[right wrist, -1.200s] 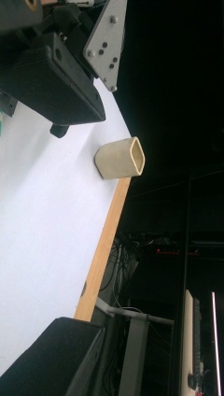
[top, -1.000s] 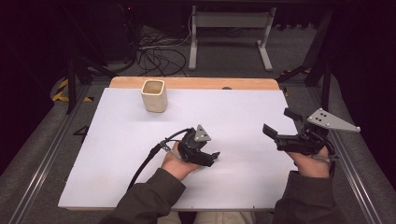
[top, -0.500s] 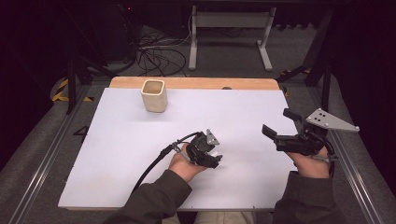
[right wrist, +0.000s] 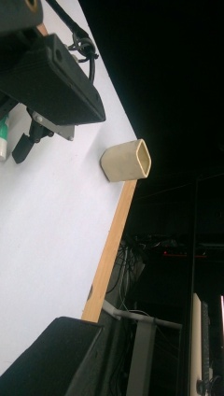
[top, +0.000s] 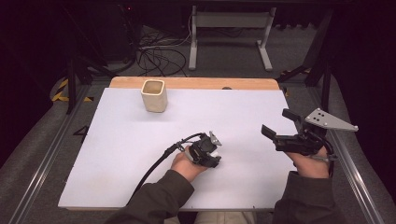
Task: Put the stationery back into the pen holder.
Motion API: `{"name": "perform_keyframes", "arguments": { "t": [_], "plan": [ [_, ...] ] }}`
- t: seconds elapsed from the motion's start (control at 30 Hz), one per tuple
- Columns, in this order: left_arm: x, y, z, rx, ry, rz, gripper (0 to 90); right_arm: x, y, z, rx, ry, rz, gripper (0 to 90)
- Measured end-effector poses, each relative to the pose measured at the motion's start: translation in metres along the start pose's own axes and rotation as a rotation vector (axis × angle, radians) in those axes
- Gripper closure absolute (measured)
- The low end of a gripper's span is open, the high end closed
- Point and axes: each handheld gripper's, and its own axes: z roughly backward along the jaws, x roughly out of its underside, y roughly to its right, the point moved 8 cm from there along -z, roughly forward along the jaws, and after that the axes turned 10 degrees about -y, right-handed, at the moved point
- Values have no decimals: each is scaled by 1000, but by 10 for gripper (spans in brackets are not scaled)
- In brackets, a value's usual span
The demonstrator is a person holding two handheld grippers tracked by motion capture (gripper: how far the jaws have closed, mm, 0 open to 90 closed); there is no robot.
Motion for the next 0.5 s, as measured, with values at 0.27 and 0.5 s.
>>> {"name": "perform_keyframes", "arguments": {
  "t": [0.27,0.5],
  "plan": [
    [0,5,-2,29,-15,-23,637,-4,-6,3,-8,12,18,20],
    [0,5,-2,53,-16,-22,648,-4,-6,2,-12,10,15,20]
  ]
}}
